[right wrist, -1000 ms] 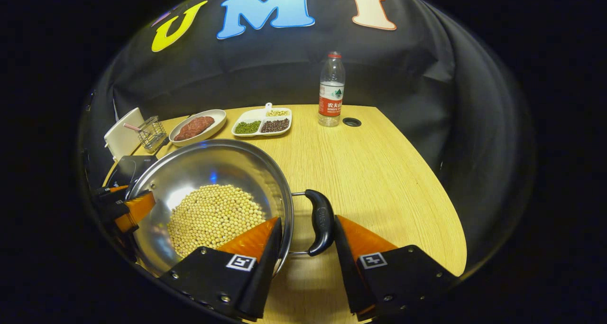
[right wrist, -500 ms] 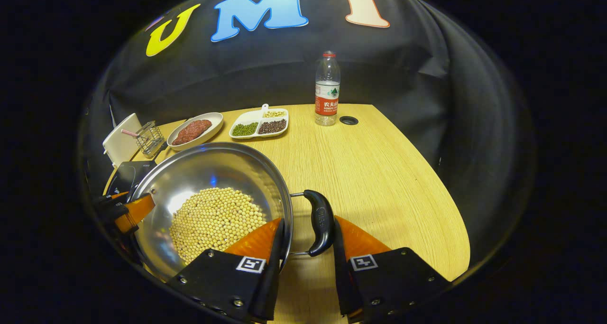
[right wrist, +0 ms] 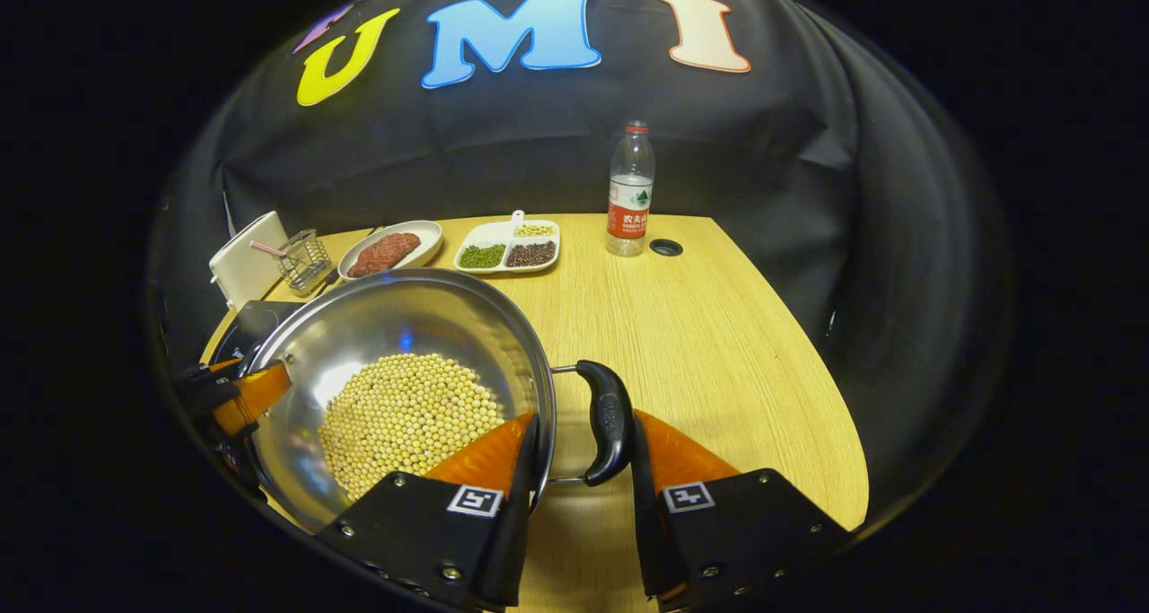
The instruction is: First push the handle of the pot to place it horizontally, then grasp the pot with both hands and set it on the induction cooktop.
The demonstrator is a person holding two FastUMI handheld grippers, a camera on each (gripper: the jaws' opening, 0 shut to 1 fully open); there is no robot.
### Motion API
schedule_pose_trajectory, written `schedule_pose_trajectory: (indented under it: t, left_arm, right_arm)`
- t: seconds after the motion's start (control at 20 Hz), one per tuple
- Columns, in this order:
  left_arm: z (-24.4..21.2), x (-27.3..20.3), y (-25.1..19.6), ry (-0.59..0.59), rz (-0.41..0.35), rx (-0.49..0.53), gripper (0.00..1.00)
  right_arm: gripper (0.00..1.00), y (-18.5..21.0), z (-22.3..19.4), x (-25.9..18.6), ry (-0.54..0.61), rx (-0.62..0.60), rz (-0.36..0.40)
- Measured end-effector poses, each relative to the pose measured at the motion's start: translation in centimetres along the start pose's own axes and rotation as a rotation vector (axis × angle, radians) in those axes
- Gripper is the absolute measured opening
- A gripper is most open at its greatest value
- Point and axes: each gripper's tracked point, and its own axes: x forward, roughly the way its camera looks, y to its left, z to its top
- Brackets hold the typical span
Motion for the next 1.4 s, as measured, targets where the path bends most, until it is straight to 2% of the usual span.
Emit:
schedule_pose_trajectory:
  t: [0.05, 0.1, 0.2, 0.25, 0.4, 0.45, 0.5, 0.55, 0.6, 0.65, 0.75, 0.8, 0.85, 1.4]
  left_arm:
    - [0.2, -0.3, 0.4, -0.005, 0.001, -0.001, 0.69]
    - [0.3, -0.5, 0.9, -0.006, 0.000, 0.001, 0.65]
    - [0.6, -0.8, 1.8, -0.009, -0.013, 0.004, 0.70]
    - [0.8, -0.9, 2.4, -0.009, -0.020, 0.005, 0.65]
    - [1.0, -1.2, 4.3, -0.010, -0.051, 0.007, 0.65]
    - [1.0, -1.1, 5.0, -0.014, -0.058, 0.010, 0.69]
    - [1.2, -1.3, 5.6, -0.018, -0.064, 0.014, 0.65]
    - [1.2, -1.5, 6.2, -0.021, -0.070, 0.016, 0.70]
    - [1.2, -1.5, 6.8, -0.023, -0.078, 0.017, 0.70]
    - [1.2, -1.5, 7.5, -0.023, -0.084, 0.018, 0.65]
    - [1.3, -1.6, 8.9, -0.029, -0.093, 0.025, 0.65]
    - [1.4, -1.7, 9.6, -0.032, -0.097, 0.028, 0.61]
    - [1.6, -1.7, 10.2, -0.034, -0.101, 0.027, 0.66]
    - [1.4, -1.2, 21.0, -0.043, -0.089, 0.019, 0.69]
  right_arm:
    - [0.51, 0.4, 0.3, -0.2, -0.003, -0.001, 0.001]
    - [0.50, 0.8, 0.4, -0.6, 0.001, 0.000, 0.000]
    - [0.50, 1.7, 0.2, -1.4, 0.004, 0.006, -0.007]
    - [0.50, 2.3, 0.2, -1.8, 0.005, 0.010, -0.013]
    - [0.50, 3.9, 0.3, -3.0, -0.004, 0.019, -0.040]
    - [0.50, 4.7, 0.1, -3.5, -0.005, 0.023, -0.047]
    - [0.50, 5.4, 0.1, -3.9, -0.003, 0.030, -0.053]
    - [0.50, 5.9, 0.0, -4.1, -0.003, 0.037, -0.059]
    - [0.50, 6.5, 0.0, -4.5, -0.007, 0.040, -0.066]
    - [0.50, 7.2, -0.1, -4.7, -0.010, 0.042, -0.072]
    - [0.50, 8.4, 0.0, -5.1, -0.016, 0.046, -0.084]
    - [0.50, 9.2, 0.1, -5.4, -0.019, 0.048, -0.088]
    - [0.50, 9.9, -0.1, -5.6, -0.020, 0.047, -0.092]
    - [0.51, 19.5, 0.5, -5.4, -0.030, 0.044, -0.084]
